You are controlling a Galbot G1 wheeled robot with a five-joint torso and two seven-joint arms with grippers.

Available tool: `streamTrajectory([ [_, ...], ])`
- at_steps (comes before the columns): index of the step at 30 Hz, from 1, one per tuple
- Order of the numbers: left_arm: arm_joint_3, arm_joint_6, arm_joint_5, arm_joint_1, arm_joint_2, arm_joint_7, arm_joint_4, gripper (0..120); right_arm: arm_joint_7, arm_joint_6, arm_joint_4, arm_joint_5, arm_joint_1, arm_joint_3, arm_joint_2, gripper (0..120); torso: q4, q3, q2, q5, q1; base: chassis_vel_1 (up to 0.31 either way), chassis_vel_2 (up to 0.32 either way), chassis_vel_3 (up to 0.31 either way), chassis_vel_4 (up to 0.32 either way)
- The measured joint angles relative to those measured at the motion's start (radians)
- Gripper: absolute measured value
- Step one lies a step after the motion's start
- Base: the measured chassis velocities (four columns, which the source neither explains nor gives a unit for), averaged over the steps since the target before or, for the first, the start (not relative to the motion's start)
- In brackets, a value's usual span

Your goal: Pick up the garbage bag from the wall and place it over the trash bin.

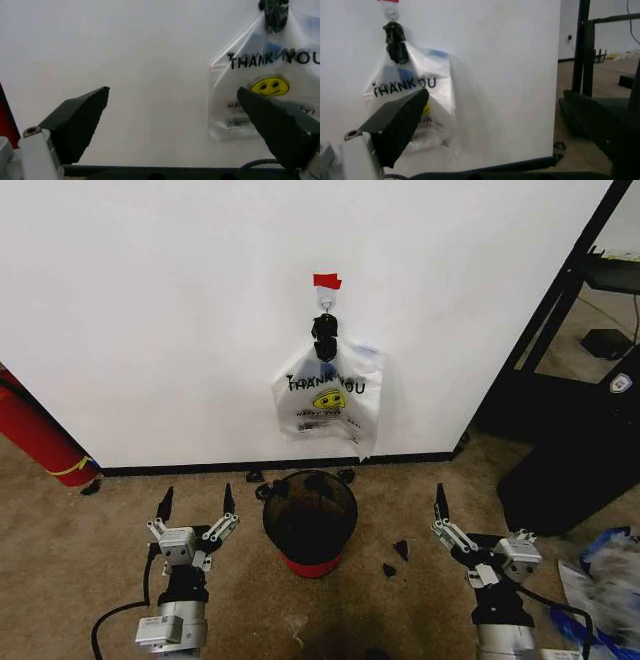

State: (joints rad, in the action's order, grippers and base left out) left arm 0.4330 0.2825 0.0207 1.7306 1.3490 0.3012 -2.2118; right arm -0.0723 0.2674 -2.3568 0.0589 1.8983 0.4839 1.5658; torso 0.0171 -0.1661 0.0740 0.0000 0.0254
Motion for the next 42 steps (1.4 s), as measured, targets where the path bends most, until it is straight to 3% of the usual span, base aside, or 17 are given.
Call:
streamTrajectory([
  [8,-0.001,0.003,0.001,-0.007,0.004,0.003,0.024,100,0.0,-0.023,0.039,0.029,-0.043,-0.005,-0.02,100,0.0001,0.0,0.0,0.0,0.0,0.0,0.0,0.0,0.0],
  [15,-0.001,0.011,-0.012,0.007,0.011,0.012,0.031,100,0.007,-0.073,0.094,0.173,-0.144,-0.013,-0.089,100,-0.0002,0.0,0.0,0.0001,0.0,0.0,0.0,0.0,0.0],
  [23,0.008,0.014,0.012,-0.003,-0.033,0.014,0.034,100,0.034,-0.187,0.168,0.5,-0.36,-0.04,-0.216,100,-0.0002,0.0,0.0,0.0001,0.0,0.0,0.0,0.0,0.0],
  [26,0.015,0.011,0.023,-0.013,-0.045,0.014,0.04,100,0.043,-0.275,0.203,0.657,-0.455,-0.064,-0.258,100,0.0012,0.0,0.0,-0.0003,0.0,0.0,0.0,0.0,0.0],
  [28,0.034,0.011,0.032,0.003,-0.041,0.014,0.027,100,0.052,-0.335,0.262,0.792,-0.559,-0.109,-0.282,100,0.0,0.0,0.0,0.0005,0.0,0.0,0.0,0.0,0.0],
  [34,0.056,0.009,0.024,0.013,-0.017,0.016,-0.001,100,0.061,-0.426,0.423,1.052,-0.828,-0.201,-0.239,100,-0.0003,0.0,0.0,-0.0001,0.0,0.0,0.0,0.0,0.0],
  [42,0.057,0.011,-0.014,0.035,0.029,0.017,-0.023,100,0.059,-0.439,0.69,1.137,-1.136,-0.309,-0.148,100,0.0,0.0,0.0,-0.0002,0.0,0.0,0.0,0.0,0.0],
])
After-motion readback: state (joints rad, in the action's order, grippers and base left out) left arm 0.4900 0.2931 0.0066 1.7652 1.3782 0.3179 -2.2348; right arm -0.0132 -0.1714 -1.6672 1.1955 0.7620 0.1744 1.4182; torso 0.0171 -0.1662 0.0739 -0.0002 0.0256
